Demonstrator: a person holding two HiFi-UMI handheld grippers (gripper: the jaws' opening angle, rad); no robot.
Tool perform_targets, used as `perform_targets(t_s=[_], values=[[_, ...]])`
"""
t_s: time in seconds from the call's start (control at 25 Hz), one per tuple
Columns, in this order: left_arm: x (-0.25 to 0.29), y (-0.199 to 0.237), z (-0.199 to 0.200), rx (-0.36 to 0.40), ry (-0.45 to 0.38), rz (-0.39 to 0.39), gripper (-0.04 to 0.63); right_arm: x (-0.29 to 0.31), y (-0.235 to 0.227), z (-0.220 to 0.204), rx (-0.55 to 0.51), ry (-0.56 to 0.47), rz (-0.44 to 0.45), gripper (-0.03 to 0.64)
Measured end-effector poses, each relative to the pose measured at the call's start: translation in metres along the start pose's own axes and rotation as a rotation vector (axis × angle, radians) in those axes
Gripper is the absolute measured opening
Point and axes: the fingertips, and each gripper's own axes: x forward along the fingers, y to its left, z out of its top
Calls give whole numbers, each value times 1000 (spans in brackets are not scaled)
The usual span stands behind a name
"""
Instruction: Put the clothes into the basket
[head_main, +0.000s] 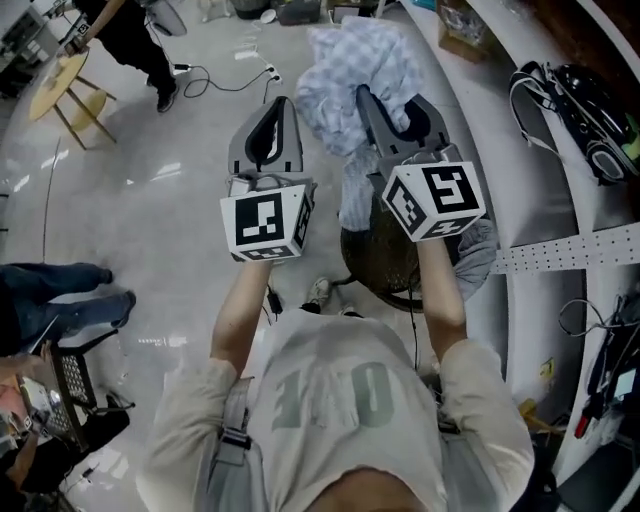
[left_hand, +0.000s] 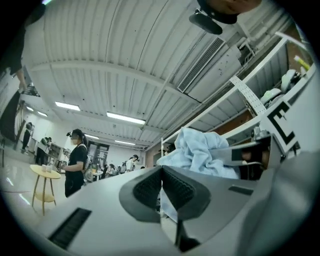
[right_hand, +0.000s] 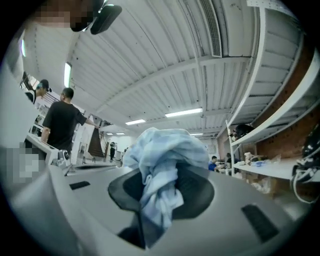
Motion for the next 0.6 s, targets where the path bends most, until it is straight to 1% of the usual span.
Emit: perform_targets(t_s=[0.12, 0.28, 0.4, 0.48, 0.6], values=[[-22, 33, 2, 45, 0, 73, 17, 25, 39, 9, 26, -35, 91, 110], [-54, 76, 0, 67, -11, 167, 17, 49, 83, 2, 51, -47, 184, 114], [-77, 101, -6, 87, 5, 248, 17, 64, 109, -19, 78, -18, 233, 115], [-93, 118, -8, 110, 28, 304, 18, 72, 128, -31, 103, 7, 278, 115], [-115, 136, -8, 123, 44, 371, 18, 80, 152, -46, 133, 45, 344, 120]])
